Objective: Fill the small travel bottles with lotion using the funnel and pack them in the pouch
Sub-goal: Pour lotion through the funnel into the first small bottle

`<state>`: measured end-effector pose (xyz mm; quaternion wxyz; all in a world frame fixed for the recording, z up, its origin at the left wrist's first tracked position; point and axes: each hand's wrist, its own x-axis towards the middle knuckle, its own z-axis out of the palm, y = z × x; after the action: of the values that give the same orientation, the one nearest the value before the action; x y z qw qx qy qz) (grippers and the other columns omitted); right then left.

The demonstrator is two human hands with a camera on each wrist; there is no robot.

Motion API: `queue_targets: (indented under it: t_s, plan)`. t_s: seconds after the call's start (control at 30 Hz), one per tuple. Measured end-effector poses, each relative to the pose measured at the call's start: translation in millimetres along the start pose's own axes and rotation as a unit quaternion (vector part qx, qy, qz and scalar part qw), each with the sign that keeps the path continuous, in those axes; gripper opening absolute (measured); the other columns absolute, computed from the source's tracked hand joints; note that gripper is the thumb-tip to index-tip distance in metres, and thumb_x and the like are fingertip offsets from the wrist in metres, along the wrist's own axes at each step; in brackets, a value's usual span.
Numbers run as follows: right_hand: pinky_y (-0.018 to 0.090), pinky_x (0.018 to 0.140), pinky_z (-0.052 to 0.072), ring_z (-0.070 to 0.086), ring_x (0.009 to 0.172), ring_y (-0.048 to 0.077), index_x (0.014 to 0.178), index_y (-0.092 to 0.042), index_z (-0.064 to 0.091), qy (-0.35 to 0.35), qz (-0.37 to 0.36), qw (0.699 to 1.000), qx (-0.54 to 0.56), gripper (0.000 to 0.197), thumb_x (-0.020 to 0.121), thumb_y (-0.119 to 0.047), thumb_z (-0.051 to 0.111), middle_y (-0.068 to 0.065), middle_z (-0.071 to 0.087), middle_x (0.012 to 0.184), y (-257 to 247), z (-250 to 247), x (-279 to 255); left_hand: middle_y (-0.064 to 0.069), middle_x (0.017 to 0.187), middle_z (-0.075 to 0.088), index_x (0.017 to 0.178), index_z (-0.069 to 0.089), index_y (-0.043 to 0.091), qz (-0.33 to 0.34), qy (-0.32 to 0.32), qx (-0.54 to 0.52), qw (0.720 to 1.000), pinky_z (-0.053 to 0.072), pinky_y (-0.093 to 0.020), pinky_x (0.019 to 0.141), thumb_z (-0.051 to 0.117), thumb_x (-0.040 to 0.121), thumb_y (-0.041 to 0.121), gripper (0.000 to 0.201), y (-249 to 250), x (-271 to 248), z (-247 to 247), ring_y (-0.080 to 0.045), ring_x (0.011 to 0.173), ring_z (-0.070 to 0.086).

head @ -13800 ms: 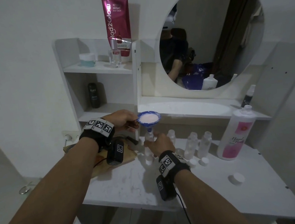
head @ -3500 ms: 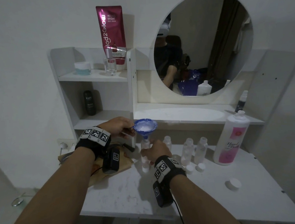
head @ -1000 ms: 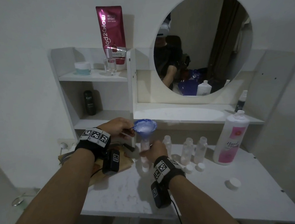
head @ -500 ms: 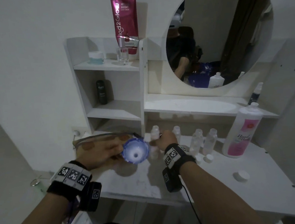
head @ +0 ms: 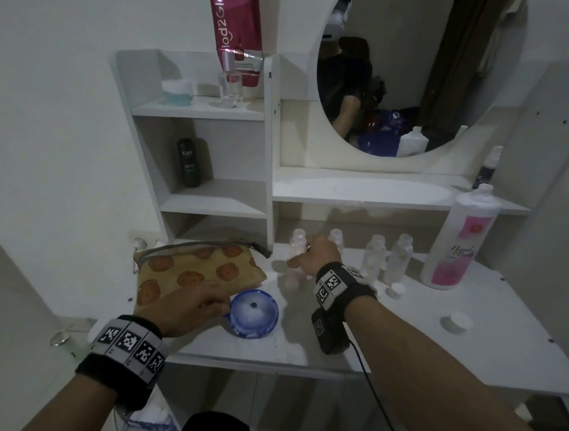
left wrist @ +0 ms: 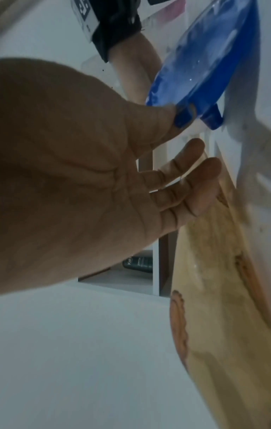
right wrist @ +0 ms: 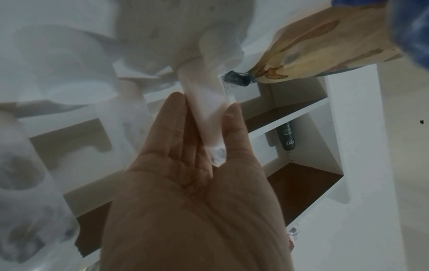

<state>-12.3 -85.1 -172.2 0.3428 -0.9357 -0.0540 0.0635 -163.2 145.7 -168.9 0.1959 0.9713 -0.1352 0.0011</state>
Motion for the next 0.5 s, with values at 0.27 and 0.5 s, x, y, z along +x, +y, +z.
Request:
queue_targets:
  t_s: [0.27,0.5]
  plan:
    - [0.029,0.081,0.05,0.067,0.099,0.026,0.109,-0.01,0.068,0.009,0.012,1.0,0.02,0.041,0.075,-0.032,0.079,0.007,0.07,0.102,2.2,2.9,-0.3,0.022,0.105,0.062,0.103,0.06,0.043,-0.015,0.029,0.191,0.981,0.049,-0.031,0.081,0.029,0.078,0.075,0.051,36.3,21.1,-33.5,-0.009,0.093,0.061]
    - [0.033,0.094,0.046,0.067,0.096,0.027,0.092,-0.009,0.069,0.004,-0.003,1.0,-0.028,0.027,0.09,-0.035,0.064,0.013,0.072,0.101,1.2,-0.4,-3.0,-0.004,0.098,0.067,0.103,0.067,0.018,-0.054,-0.077,0.218,0.971,0.051,-0.034,0.075,0.052,0.089,0.045,0.034,105.5,100.6,-20.6,-0.022,0.088,0.063]
